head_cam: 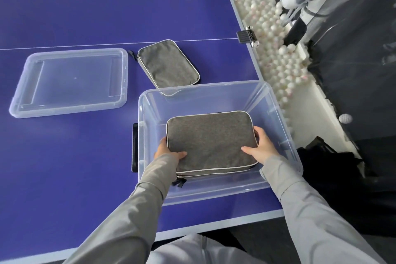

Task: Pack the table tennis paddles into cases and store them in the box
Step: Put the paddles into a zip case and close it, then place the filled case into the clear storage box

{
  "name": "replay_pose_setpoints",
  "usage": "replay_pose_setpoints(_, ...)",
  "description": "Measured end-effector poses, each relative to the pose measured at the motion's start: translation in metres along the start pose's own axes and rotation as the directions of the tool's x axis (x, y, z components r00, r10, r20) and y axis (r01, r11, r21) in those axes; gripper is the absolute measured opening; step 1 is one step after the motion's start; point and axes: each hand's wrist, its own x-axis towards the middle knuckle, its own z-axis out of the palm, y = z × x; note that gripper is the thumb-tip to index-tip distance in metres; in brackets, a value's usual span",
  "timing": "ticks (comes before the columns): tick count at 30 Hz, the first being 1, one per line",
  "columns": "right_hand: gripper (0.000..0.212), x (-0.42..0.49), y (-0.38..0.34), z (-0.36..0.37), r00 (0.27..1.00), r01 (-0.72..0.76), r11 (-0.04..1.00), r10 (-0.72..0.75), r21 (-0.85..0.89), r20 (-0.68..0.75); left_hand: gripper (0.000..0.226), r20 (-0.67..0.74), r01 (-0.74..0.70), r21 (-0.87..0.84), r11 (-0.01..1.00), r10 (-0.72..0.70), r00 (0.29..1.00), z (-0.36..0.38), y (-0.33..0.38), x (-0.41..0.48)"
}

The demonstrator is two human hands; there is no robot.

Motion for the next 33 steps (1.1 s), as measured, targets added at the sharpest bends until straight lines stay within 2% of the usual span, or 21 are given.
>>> replay_pose_setpoints(9,0.072,-0.003,-0.004,0.002,1.000,0.021,0.997,-0.022,-0.076,-0.011,0.082,-0.028,-0.019,0.093,0.996,0.021,0.999,-0.004,0.000,-0.001)
replay_pose_setpoints(13,0.075,-0.004,-0.004,-0.003,1.000,0.012,0.999,-0.011,-0.032,0.017,0.081,-0.008,-0.036,0.062,0.997,0.037,0.999,-0.005,0.000,-0.005)
replay_pose_setpoints(16,0.082,-0.006,-0.002,-0.006,1.000,0.029,0.995,-0.029,-0.093,0.004,0.081,-0.039,-0.054,0.045,0.998,0.056,0.998,-0.004,0.005,-0.013)
replay_pose_setpoints(20,0.084,-0.015,-0.006,-0.010,0.994,0.092,0.983,-0.100,-0.161,-0.041,0.071,-0.076,-0.136,0.055,0.989,0.140,0.987,0.000,0.012,-0.034)
replay_pose_setpoints(23,0.079,-0.023,-0.018,-0.008,0.972,0.216,0.959,-0.229,-0.185,-0.053,0.080,-0.112,-0.215,0.109,0.971,0.227,0.967,-0.001,0.020,-0.053)
replay_pose_setpoints(27,0.071,-0.037,-0.047,0.005,0.887,0.446,0.871,-0.461,-0.205,-0.029,0.083,-0.207,-0.341,0.263,0.903,0.398,0.894,-0.009,0.022,-0.082)
replay_pose_setpoints(31,0.068,-0.054,-0.076,0.030,0.793,0.600,0.753,-0.606,-0.270,0.071,0.075,-0.346,-0.450,0.389,0.804,0.580,0.738,-0.028,0.014,-0.108)
replay_pose_setpoints(33,0.068,-0.065,-0.086,0.048,0.758,0.652,0.726,-0.631,-0.219,0.167,0.073,-0.410,-0.453,0.429,0.782,0.615,0.673,-0.043,0.002,-0.117)
